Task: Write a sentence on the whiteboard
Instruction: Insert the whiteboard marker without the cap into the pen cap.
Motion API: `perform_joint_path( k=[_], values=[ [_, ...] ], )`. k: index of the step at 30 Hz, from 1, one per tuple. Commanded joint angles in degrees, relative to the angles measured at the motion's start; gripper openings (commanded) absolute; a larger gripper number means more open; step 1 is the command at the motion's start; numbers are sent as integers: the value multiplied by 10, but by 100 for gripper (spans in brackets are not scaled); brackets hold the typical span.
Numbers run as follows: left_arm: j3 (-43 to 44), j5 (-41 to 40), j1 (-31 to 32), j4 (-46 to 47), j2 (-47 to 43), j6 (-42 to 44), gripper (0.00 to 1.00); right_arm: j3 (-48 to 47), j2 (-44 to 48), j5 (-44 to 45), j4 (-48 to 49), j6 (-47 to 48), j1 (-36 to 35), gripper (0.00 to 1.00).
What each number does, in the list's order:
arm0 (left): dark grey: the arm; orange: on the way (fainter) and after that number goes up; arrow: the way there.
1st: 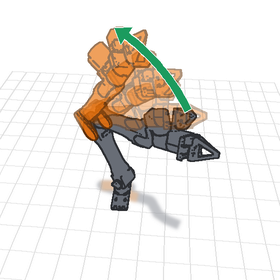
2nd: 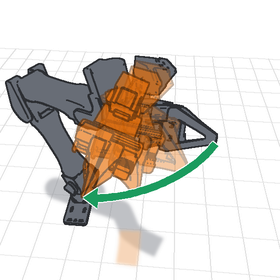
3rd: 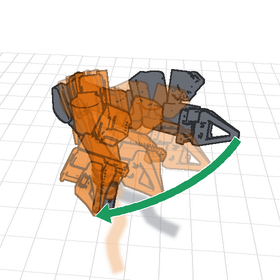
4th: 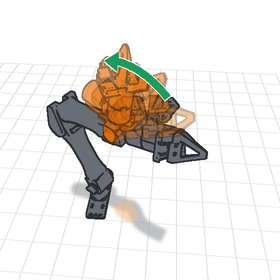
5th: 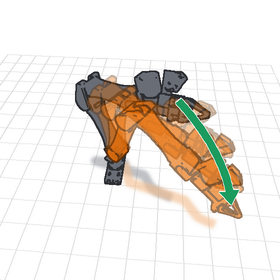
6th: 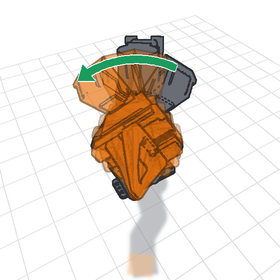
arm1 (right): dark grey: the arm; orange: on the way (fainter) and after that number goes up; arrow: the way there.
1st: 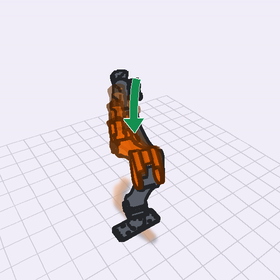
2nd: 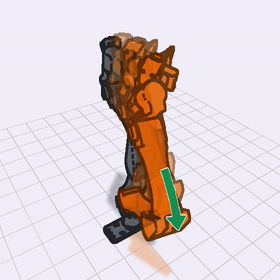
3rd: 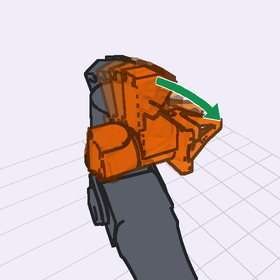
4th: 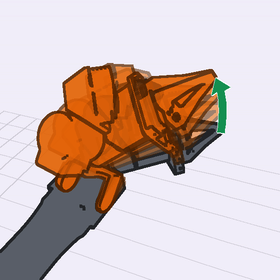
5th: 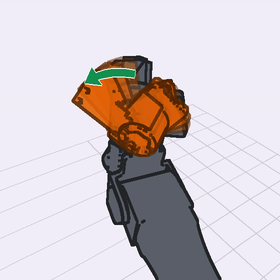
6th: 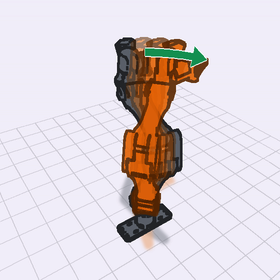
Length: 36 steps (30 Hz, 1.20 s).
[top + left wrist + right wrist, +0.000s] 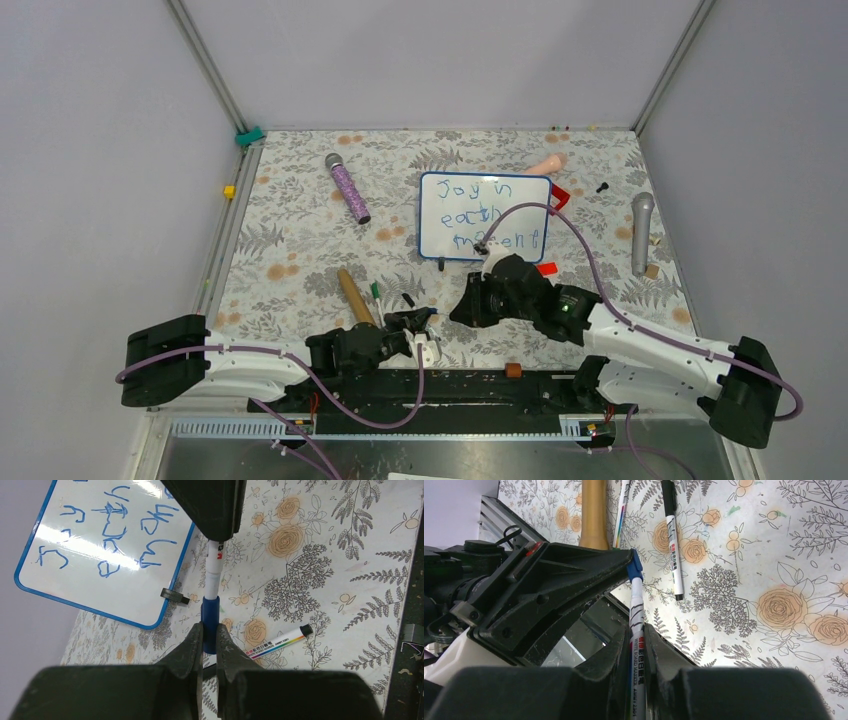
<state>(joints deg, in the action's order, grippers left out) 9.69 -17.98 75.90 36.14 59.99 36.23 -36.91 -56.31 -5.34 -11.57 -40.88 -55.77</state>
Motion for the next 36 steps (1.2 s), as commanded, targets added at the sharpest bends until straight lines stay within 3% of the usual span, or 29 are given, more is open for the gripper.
perform_joint_path(
  k=[1,13,24,28,34,36],
  values=[
    [-4,15,5,32,-15,6,0,-41,-27,-9,-6,11,-2,0],
    [-9,25,9,46,-49,-1,0,-161,-214,-137,-26,41,-2,0],
    [55,65,9,32,-90,-67,0,-197,-194,-103,-41,35,-2,0],
    [74,96,9,38,-97,-90,0,-216,-179,-69,-91,48,0,0],
    [176,82,8,-28,-34,-129,0,-283,-189,4,-264,90,1,0],
    [208,85,8,-52,-3,-129,12,-300,-198,24,-308,105,1,0]
  ],
)
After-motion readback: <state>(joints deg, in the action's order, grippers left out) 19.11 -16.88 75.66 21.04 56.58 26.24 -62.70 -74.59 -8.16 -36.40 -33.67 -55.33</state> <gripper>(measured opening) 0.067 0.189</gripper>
